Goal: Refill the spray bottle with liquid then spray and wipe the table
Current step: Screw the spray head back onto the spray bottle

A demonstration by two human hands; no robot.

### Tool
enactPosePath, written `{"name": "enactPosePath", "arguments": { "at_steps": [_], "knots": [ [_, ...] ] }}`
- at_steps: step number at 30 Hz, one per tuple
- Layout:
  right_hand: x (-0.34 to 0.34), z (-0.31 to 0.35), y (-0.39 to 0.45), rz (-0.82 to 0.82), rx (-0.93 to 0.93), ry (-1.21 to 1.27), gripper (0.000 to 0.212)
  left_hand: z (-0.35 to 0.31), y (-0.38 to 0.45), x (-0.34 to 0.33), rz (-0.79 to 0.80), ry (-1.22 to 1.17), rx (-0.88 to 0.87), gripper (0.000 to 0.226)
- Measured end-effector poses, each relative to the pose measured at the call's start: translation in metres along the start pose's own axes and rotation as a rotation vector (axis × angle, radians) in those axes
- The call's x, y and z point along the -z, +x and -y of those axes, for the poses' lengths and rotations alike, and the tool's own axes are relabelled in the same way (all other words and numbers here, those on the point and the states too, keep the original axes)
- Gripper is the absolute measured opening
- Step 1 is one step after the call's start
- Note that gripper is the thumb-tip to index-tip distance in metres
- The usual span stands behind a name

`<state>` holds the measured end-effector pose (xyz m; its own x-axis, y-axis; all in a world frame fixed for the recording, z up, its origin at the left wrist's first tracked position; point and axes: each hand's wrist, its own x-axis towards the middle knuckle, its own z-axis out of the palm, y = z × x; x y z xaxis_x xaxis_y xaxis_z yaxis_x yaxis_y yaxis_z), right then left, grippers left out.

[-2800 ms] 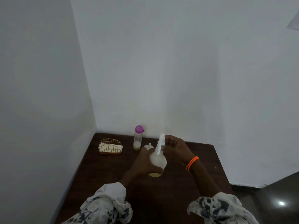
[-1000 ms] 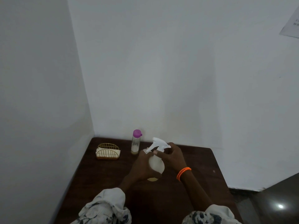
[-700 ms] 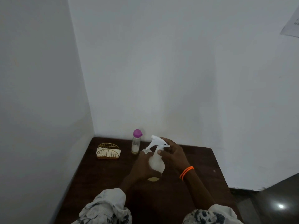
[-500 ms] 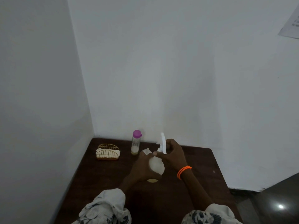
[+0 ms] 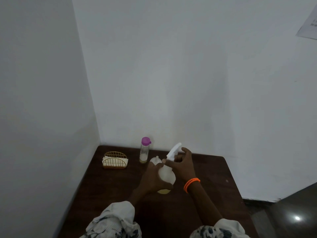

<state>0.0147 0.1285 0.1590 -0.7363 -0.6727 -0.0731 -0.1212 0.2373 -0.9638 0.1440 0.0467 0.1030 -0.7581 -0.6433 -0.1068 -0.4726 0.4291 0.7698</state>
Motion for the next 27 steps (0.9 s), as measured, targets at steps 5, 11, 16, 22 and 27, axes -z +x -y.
{"name": "enactPosePath", "arguments": {
  "at_steps": [5, 11, 16, 22, 27],
  "knots": [
    [0.011, 0.002, 0.008, 0.211, -0.052, 0.037, 0.108, 0.000, 0.000, 0.005, 0.015, -0.054, -0.031, 0.100],
    [0.026, 0.013, 0.002, 0.232, 0.018, 0.023, 0.057, 0.001, 0.003, 0.012, 0.006, -0.053, -0.053, 0.099],
    [0.022, 0.004, -0.017, 0.052, 0.066, 0.011, 0.046, 0.000, 0.004, 0.012, -0.027, -0.045, -0.021, 0.096],
    [0.021, -0.002, -0.040, 0.209, 0.204, 0.063, 0.033, 0.005, 0.005, 0.009, -0.038, -0.088, 0.010, 0.094],
    [0.035, 0.005, -0.015, 0.273, 0.141, 0.029, 0.035, 0.008, 0.005, 0.011, 0.106, -0.062, -0.039, 0.106]
  ]
}}
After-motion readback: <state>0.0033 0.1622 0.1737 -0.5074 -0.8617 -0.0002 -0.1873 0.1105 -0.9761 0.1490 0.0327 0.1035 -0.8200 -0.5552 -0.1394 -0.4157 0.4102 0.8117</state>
